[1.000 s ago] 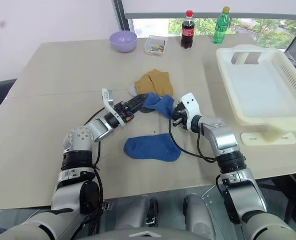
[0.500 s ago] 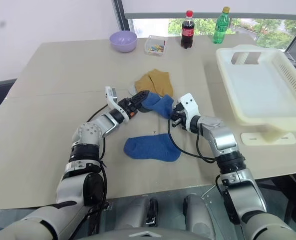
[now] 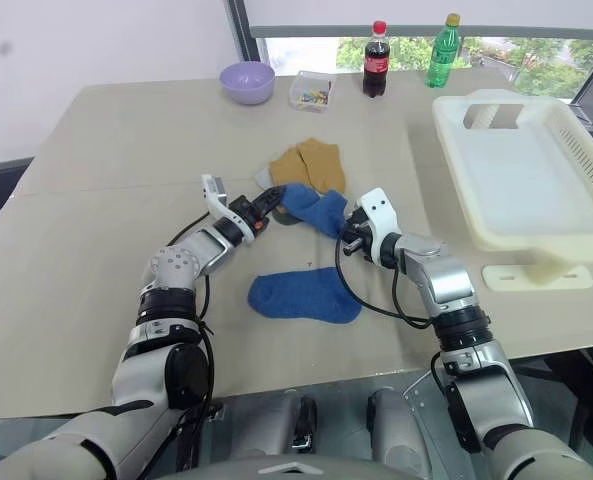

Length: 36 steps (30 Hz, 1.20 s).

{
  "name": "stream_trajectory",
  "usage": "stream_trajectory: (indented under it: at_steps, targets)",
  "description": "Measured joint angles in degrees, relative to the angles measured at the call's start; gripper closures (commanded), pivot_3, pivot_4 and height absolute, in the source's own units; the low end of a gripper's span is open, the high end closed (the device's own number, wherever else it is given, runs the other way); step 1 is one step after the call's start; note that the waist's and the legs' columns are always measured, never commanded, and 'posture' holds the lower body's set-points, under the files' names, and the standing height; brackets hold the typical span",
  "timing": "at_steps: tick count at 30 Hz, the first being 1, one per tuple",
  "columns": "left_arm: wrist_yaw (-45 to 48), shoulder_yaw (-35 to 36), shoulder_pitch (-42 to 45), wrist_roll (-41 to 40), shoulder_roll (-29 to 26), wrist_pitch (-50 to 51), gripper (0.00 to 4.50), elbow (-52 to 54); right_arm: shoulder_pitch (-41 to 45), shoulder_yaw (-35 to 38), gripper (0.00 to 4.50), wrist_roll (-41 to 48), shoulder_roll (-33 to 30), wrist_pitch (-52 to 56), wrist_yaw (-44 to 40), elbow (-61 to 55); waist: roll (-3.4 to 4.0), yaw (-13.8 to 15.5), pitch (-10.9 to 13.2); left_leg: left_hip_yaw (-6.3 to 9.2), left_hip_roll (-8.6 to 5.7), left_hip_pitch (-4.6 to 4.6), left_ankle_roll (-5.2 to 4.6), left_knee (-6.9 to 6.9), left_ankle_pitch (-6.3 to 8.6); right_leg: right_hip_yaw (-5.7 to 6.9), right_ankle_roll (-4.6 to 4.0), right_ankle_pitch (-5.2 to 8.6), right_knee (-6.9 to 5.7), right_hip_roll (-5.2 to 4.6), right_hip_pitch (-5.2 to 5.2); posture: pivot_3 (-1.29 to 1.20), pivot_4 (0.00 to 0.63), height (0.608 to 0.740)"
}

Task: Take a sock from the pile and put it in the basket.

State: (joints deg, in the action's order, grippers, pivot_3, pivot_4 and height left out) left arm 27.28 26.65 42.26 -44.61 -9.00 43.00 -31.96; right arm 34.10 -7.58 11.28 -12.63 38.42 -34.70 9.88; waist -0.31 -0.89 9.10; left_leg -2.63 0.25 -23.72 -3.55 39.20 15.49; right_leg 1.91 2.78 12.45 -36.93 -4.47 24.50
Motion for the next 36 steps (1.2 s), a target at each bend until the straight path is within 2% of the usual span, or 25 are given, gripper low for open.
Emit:
stream_trajectory:
  at_steps: [3,7,12,17,22,24,30,36]
  targets:
    - [0.0,0.3,-1.8,-0.9,0.9,-0.1,4.5,3.1,-0.1,0.2,3.53,0.8,0.1,0.4,0.0,-0.3,0.0,-0.1,0.0,-0.01,0.01,-0.01,0.0,0.0,0.0,-0.02,0.0,0.0,0.01,-0.01,0.01,0.0,0.15,0.74]
    - [-0.5,1.0,-6.3,-4.9,2.0,1.3,4.5,12.1,-1.0,2.3,1.72,3.2,0.8,2.3,1.0,-3.6,0.0,0.0,0.0,0.01,0.03,-0.05,0.01,0.0,0.0,-0.01,0.0,0.0,0.01,-0.04,0.02,0.0,0.15,0.74]
    - [-3.8,0.9,-15.0,-10.8,3.5,3.9,4.5,28.9,-2.0,7.1,1.72,10.8,1.8,10.9,2.5,-15.8,0.0,0.2,0.0,0.04,0.04,-0.07,0.0,-0.01,0.01,-0.05,-0.01,0.0,0.04,-0.09,0.02,0.0,0.15,0.74]
    - [-8.8,0.9,-21.9,-15.0,4.6,5.1,4.5,38.2,-4.5,8.1,1.72,14.7,2.2,17.3,5.0,-20.8,-0.03,0.4,0.0,0.1,0.01,0.0,-0.01,0.0,0.02,0.02,-0.02,0.0,0.02,-0.1,-0.05,0.0,0.15,0.74]
    - [-12.8,0.2,-29.2,-16.6,5.9,4.5,4.5,43.8,-10.5,1.8,1.72,12.8,-2.3,18.7,5.3,-21.6,-0.04,0.3,0.0,0.05,-0.03,-0.04,-0.06,-0.01,0.05,-0.04,-0.03,0.01,0.1,-0.1,-0.04,0.0,0.15,0.74]
    - [-14.1,0.2,-32.4,-17.3,5.9,4.3,4.5,45.9,-10.5,1.8,1.72,13.1,-2.1,19.9,5.7,-22.5,-0.1,0.0,-0.1,0.04,-0.01,0.03,-0.06,-0.01,0.04,-0.1,-0.02,0.0,0.09,-0.05,-0.04,0.0,0.15,0.74]
    - [-15.0,-1.2,-36.6,-17.8,5.8,1.5,4.5,47.5,-8.3,1.4,1.72,14.7,3.6,25.1,8.8,-21.5,-0.13,0.2,-0.1,0.15,0.05,0.14,-0.1,0.0,0.07,-0.03,-0.03,0.01,0.04,0.09,-0.13,0.0,0.15,0.74]
    - [-14.9,-2.8,-37.6,-17.7,5.6,-0.8,4.5,47.5,-7.2,4.4,1.72,17.2,7.2,28.7,10.7,-19.9,-0.2,0.2,-0.1,0.12,0.01,0.1,-0.07,0.01,0.05,-0.06,-0.03,0.01,0.1,0.07,-0.14,0.0,0.15,0.74]
